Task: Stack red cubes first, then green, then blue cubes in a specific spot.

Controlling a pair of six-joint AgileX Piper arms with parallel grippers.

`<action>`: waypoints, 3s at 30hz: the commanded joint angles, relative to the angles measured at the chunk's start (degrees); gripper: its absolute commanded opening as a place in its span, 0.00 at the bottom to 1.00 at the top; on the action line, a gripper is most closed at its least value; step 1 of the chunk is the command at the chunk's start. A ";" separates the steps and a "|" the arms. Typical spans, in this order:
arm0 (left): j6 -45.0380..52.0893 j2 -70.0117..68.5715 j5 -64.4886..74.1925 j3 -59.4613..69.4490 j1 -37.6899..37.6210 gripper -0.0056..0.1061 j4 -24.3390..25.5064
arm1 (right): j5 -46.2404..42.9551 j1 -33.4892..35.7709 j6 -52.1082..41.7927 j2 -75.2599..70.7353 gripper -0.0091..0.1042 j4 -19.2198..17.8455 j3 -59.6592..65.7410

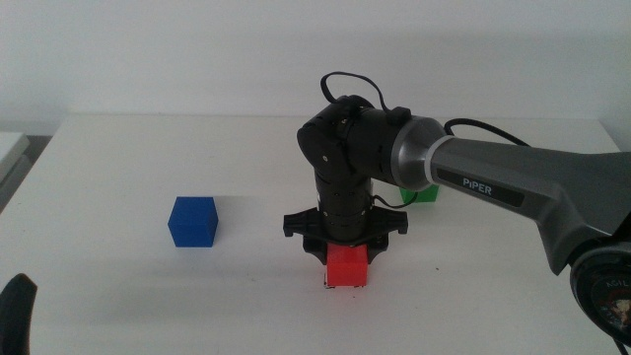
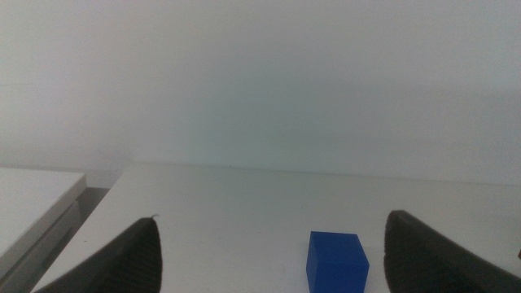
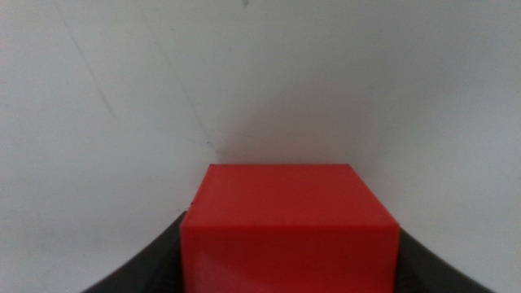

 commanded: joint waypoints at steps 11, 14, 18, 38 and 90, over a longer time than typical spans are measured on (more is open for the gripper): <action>0.00 -0.19 -0.85 0.01 0.01 0.89 0.06 | 0.37 0.13 -3.78 -2.99 0.67 -0.15 -0.29; 0.00 -0.19 -0.85 0.01 0.01 0.89 0.06 | 0.37 -0.09 -6.15 -7.84 0.67 -1.02 -0.29; 0.00 -0.19 -0.85 0.01 0.01 0.89 0.06 | 0.37 -1.82 -8.65 -14.56 0.67 -3.68 -0.39; 0.00 -0.19 -0.85 0.01 0.01 0.89 0.06 | -10.19 -20.40 -28.59 -8.87 0.79 -1.09 -4.47; 0.00 -0.19 -0.85 0.01 0.01 0.89 0.06 | -1.47 5.05 -7.16 -14.14 0.16 -10.43 2.85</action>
